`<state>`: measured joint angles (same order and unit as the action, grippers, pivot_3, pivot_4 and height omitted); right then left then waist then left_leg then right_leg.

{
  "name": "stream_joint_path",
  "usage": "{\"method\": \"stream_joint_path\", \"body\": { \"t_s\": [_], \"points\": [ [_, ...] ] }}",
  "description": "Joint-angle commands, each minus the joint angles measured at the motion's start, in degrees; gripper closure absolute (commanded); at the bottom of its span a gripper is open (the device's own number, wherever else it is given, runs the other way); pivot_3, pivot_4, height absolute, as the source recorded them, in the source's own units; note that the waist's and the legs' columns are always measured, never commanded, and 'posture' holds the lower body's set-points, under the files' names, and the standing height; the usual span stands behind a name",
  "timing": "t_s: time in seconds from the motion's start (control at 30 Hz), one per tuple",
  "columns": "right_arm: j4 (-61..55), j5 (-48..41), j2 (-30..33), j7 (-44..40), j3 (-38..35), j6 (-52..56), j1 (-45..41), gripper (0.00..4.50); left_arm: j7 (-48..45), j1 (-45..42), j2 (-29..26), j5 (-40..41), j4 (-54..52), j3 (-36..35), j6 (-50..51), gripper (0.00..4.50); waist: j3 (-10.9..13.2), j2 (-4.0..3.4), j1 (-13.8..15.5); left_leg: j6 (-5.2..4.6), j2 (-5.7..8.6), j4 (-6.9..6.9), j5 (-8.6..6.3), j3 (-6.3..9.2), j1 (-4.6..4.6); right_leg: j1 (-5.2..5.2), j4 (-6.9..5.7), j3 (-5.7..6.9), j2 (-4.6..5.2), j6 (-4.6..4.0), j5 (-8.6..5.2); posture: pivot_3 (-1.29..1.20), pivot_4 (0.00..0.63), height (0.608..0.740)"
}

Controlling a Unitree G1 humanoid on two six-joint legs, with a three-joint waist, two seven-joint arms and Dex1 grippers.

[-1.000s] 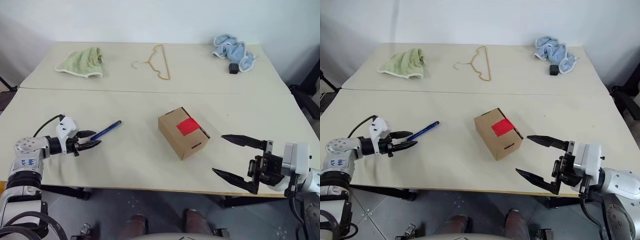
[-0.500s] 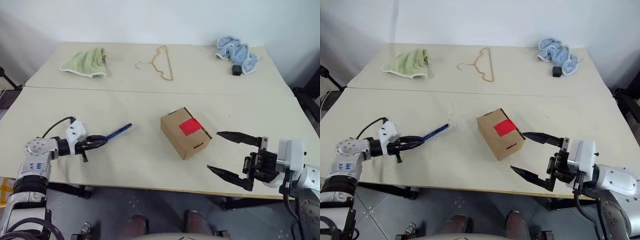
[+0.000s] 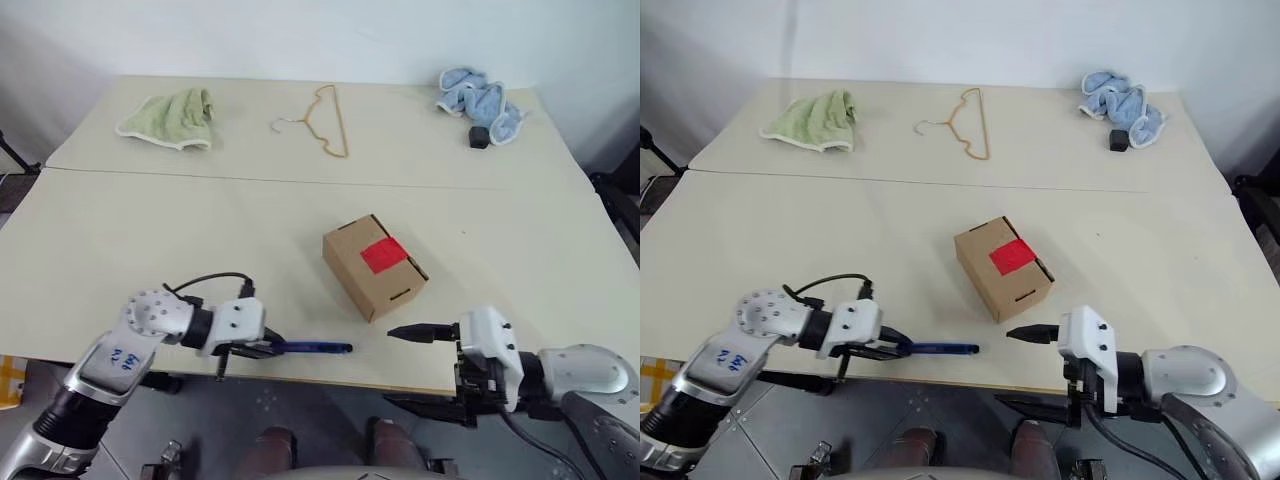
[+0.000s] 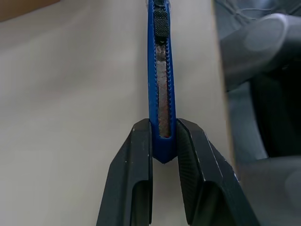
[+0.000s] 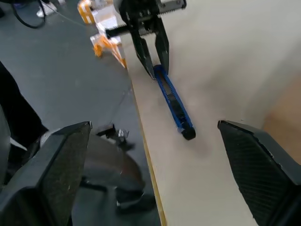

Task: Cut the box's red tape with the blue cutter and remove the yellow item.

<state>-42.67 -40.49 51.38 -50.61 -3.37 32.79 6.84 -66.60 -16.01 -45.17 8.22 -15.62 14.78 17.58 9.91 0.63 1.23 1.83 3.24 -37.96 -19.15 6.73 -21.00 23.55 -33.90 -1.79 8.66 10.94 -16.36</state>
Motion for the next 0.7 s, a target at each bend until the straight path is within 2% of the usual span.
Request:
{"method": "stream_joint_path", "body": {
  "t_s": [0.03, 0.3, 0.33, 0.7],
  "points": [
    [-0.4, 4.1, -0.1, 1.6, 4.2, 0.8, -2.0, 1.29, 0.6, -1.6, 0.9, -1.3, -1.8, 2.3, 1.9, 4.09, 0.0, 0.00, 0.0, 0.01, -0.01, 0.00, 0.00, 0.00, 0.00, 0.00, 0.00, 0.00, -0.02, 0.00, 0.00, 0.00, 0.150, 0.740],
    [4.8, 19.4, -1.6, 4.9, 16.9, -0.8, -9.5, 4.22, 2.7, -4.2, 3.9, -3.3, -4.4, 6.6, 8.1, 4.09, 0.0, 0.00, 0.3, 0.00, 0.02, -0.08, -0.01, 0.01, -0.07, 0.00, 0.01, 0.00, 0.00, 0.00, 0.00, 0.00, 0.150, 0.740],
    [5.1, 19.9, -2.3, 4.9, 17.5, -0.8, -10.1, 4.46, 2.7, -4.2, 3.9, -3.2, -5.0, 6.9, 9.0, 4.09, 0.0, 0.00, 0.3, 0.00, 0.03, -0.08, -0.01, 0.01, -0.09, 0.00, 0.01, 0.01, 0.00, 0.00, 0.01, 0.00, 0.150, 0.740],
    [8.0, 21.3, -6.6, 5.2, 18.8, 0.9, -11.7, 4.46, 3.1, -3.9, 3.5, -3.3, -6.3, 7.7, 11.0, 4.09, 0.0, 0.00, 0.2, 0.01, 0.01, -0.08, -0.01, 0.01, -0.05, 0.00, 0.01, 0.00, -0.01, -0.01, 0.01, 0.00, 0.150, 0.740]
  ]
}}
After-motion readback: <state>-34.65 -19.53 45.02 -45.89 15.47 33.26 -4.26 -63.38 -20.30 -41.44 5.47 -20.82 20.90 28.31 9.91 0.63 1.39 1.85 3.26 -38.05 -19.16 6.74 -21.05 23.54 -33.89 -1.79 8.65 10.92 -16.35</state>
